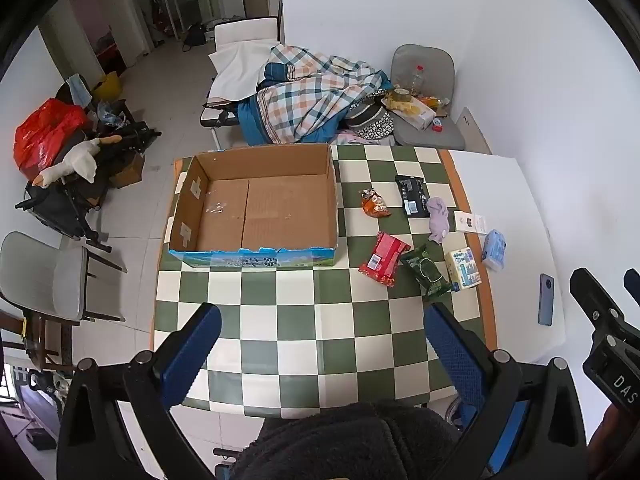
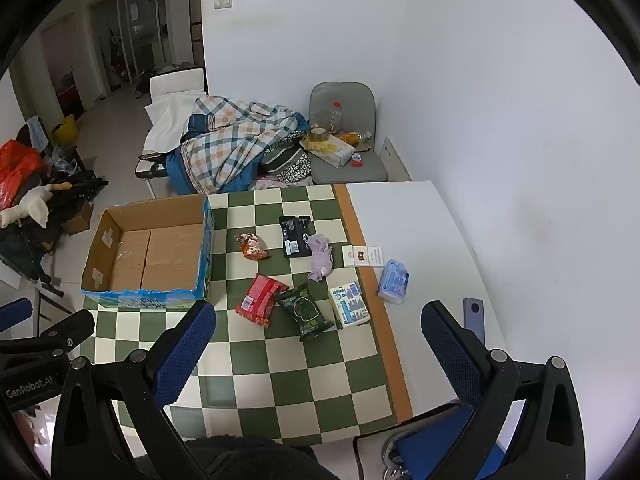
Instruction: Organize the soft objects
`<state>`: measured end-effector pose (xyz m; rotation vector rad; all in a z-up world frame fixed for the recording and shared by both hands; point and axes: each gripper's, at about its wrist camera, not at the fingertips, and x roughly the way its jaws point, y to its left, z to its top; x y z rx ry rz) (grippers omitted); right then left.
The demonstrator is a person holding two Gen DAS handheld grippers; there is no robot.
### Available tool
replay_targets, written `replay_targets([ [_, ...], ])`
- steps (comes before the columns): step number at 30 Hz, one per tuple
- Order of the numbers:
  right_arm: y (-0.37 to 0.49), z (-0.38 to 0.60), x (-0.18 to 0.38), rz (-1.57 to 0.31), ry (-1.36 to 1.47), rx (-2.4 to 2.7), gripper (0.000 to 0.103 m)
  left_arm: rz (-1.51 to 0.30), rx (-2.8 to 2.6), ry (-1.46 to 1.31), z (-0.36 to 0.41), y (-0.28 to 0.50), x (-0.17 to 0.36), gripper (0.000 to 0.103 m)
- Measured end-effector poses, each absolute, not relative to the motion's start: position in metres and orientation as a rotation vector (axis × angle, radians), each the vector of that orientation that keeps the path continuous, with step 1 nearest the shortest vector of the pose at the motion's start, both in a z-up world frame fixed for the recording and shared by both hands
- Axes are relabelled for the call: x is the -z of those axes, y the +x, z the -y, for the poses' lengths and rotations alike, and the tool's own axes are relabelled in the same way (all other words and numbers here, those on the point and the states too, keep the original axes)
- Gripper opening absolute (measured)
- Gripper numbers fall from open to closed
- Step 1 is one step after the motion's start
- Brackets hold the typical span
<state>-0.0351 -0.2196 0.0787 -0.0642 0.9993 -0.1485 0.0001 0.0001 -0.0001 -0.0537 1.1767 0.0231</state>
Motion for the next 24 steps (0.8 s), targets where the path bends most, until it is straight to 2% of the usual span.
replay_targets([
  [24,-0.028,0.221,-0.091,-0.953,-0.080,0.145,0.103,-1.148,-0.034,-0.069,0.006,0.010,-0.011,0.103],
])
